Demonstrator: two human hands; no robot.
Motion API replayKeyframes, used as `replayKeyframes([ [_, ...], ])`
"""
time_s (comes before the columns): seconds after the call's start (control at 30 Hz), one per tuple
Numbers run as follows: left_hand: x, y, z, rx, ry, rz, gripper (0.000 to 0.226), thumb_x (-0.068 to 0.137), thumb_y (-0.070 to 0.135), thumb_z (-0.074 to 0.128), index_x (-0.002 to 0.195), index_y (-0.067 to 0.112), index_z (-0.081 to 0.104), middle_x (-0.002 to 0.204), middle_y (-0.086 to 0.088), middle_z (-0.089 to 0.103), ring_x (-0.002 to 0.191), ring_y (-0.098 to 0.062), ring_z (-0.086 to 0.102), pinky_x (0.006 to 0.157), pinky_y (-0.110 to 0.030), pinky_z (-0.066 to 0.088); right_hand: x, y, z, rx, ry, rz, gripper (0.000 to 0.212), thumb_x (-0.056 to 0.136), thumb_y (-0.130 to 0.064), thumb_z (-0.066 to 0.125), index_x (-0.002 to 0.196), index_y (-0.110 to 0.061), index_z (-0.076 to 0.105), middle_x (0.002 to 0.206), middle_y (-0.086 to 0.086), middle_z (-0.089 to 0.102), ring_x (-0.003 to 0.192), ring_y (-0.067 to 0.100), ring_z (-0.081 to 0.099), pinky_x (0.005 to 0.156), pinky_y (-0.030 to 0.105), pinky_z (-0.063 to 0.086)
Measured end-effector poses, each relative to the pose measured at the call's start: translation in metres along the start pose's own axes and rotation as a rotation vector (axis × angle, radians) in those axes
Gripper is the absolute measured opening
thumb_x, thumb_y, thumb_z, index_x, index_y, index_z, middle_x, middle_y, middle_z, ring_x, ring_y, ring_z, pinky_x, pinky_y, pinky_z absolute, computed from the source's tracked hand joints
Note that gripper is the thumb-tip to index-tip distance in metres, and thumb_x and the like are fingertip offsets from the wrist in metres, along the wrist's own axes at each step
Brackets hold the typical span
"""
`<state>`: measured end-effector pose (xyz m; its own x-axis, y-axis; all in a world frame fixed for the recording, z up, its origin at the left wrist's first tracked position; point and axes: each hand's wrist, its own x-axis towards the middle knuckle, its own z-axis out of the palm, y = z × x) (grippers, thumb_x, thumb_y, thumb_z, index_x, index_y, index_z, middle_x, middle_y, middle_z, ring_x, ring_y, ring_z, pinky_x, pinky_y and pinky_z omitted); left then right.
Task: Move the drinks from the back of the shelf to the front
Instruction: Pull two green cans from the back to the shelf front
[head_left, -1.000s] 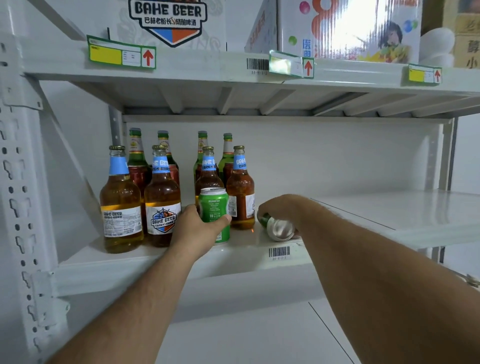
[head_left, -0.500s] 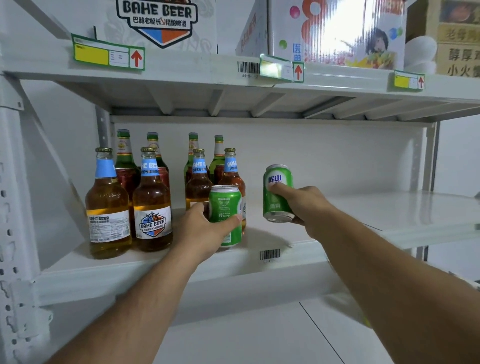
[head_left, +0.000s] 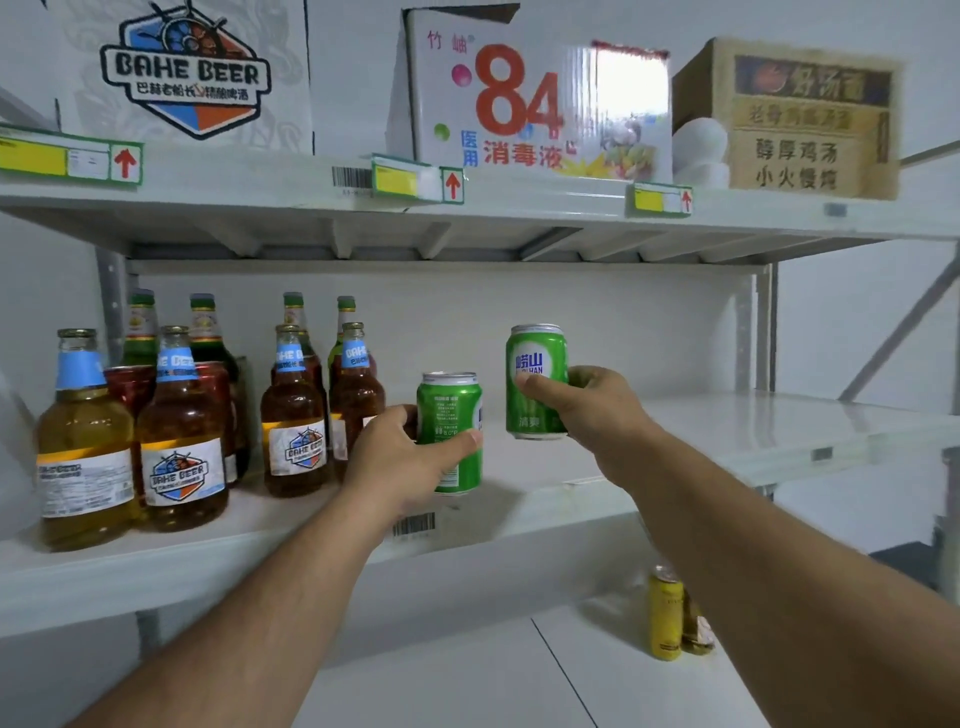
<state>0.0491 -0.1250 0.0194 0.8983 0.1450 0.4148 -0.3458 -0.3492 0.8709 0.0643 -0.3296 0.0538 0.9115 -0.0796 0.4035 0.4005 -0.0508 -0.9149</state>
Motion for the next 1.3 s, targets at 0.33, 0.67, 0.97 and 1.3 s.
replayKeyframes([
  [0.33,-0.019,0.046,0.131,0.008,-0.014,0.032,0.035,0.074,0.035,0.093,0.1,0.02,0.076,0.096,0.002,0.08,0.089,-0.018,0.077,0.091,-0.047,0.062,-0.016,0.005,-0.137,0.017,0.011,-0.049,0.028,0.082,-0.028,0.081,0.1,-0.01,0.07,0.096,0.007,0.076,0.081,0.015,0.075,0.06,0.018,0.056],
  [0.67,-0.015,0.071,0.239,-0.005,-0.086,0.047,0.041,0.07,0.041,0.093,0.101,0.021,0.075,0.096,0.003,0.08,0.089,-0.018,0.078,0.09,-0.048,0.063,-0.005,0.023,-0.244,0.001,0.081,-0.063,0.019,0.084,-0.028,0.079,0.094,-0.017,0.067,0.093,0.003,0.075,0.078,0.011,0.074,0.064,0.019,0.059],
  [0.97,0.029,0.08,0.315,-0.025,-0.163,0.105,0.035,0.076,0.037,0.091,0.102,0.022,0.072,0.098,0.002,0.077,0.092,-0.019,0.075,0.091,-0.046,0.062,0.043,0.042,-0.298,-0.014,0.162,-0.086,0.032,0.083,-0.028,0.08,0.106,-0.01,0.07,0.096,0.006,0.077,0.083,0.014,0.076,0.065,0.02,0.058],
  [1.3,0.082,0.082,0.387,-0.063,-0.241,0.112,0.038,0.077,0.036,0.09,0.106,0.02,0.072,0.101,0.002,0.077,0.093,-0.018,0.075,0.09,-0.043,0.062,0.1,0.059,-0.35,-0.06,0.254,-0.089,0.024,0.082,-0.028,0.081,0.098,-0.013,0.071,0.089,0.004,0.077,0.074,0.011,0.075,0.056,0.014,0.054],
])
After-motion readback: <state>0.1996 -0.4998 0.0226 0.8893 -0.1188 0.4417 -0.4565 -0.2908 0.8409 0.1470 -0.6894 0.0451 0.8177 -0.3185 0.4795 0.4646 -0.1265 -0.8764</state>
